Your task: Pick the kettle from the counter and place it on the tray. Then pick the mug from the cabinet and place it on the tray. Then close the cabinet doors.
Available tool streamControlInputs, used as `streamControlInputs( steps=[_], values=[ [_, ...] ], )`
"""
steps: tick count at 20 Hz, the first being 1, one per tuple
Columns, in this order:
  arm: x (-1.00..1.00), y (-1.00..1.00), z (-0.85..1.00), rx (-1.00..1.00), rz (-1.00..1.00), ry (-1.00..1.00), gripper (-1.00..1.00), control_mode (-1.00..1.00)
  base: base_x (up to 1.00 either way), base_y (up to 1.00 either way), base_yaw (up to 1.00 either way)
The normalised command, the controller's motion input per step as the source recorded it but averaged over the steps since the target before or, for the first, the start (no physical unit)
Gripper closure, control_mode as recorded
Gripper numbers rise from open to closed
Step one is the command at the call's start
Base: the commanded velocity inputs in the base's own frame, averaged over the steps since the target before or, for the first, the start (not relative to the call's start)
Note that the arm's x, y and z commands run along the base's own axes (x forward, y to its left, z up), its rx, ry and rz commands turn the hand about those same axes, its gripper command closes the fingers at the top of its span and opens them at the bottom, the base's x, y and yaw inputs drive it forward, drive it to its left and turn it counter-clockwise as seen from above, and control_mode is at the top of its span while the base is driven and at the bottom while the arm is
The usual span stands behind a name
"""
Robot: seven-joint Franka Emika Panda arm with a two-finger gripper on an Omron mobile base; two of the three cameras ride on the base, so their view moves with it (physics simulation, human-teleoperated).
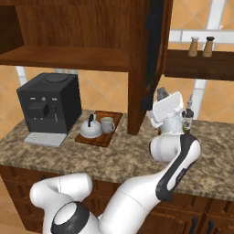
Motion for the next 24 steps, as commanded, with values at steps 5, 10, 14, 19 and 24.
streamControlInputs(
  steps=[5,10,14,19,24],
  values=[
    [-0.06,0.46,0.52,0.0,0.0,0.0,1.0,-1.0,0.0,0.0,0.0],
    [-0.16,0.45,0.59,-0.04,-0.01,0.09,1.0,-1.0,0.0,0.0,0.0],
    [-0.01,0.5,0.54,-0.08,0.0,0.2,1.0,-1.0,0.0,0.0,0.0],
    [0.0,0.48,0.5,-0.07,0.0,0.19,1.0,-1.0,0.0,0.0,0.0],
    [0.0,0.49,0.43,-0.07,0.0,0.31,1.0,-1.0,0.0,0.0,0.0]
  ],
)
